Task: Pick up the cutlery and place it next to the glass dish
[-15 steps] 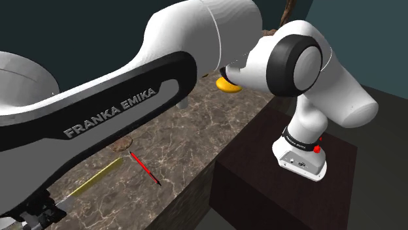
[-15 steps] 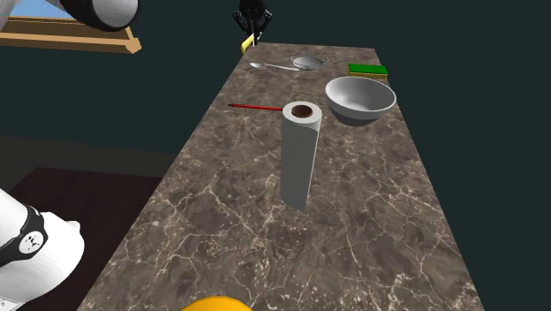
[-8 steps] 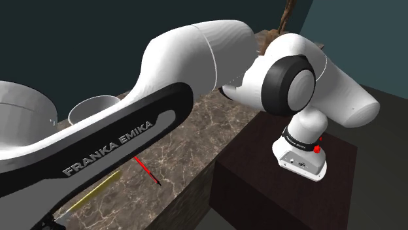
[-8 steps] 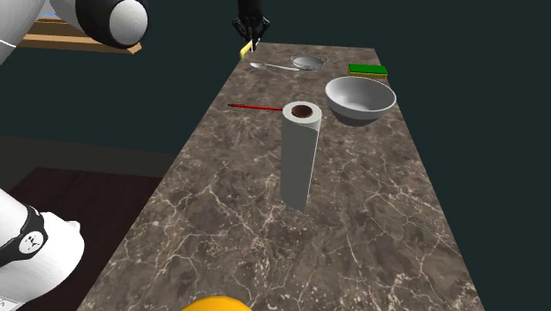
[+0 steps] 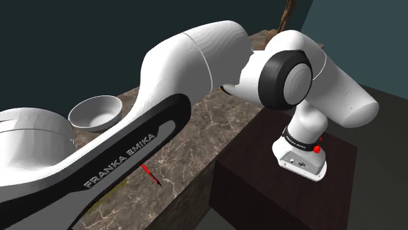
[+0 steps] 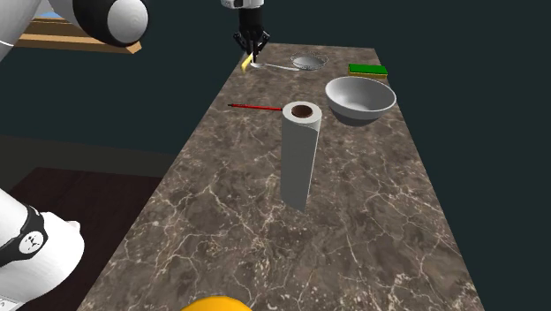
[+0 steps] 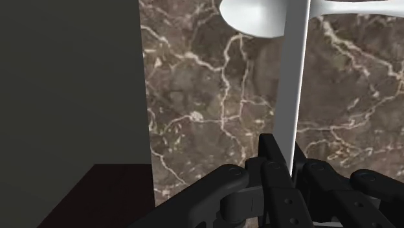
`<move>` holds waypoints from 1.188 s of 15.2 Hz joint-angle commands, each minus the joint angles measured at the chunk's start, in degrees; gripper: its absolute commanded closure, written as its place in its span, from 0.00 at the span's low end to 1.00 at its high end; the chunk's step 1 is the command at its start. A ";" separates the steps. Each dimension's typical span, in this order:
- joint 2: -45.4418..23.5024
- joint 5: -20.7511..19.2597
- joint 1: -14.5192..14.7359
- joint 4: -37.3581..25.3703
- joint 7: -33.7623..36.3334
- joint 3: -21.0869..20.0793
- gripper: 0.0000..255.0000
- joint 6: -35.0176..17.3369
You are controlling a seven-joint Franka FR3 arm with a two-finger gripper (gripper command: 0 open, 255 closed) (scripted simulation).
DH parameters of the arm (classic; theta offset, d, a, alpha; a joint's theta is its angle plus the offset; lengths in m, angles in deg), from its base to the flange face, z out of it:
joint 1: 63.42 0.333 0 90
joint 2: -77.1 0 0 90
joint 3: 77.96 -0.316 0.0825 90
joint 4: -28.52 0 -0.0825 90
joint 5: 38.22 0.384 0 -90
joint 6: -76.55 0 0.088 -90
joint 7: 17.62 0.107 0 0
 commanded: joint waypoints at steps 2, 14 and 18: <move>-0.41 -0.21 -0.36 1.79 0.30 0.11 1.00 -2.11; -1.41 -0.57 -0.65 3.60 0.65 0.35 1.00 -4.78; -1.42 -0.57 -0.64 3.60 0.65 0.35 0.00 -4.78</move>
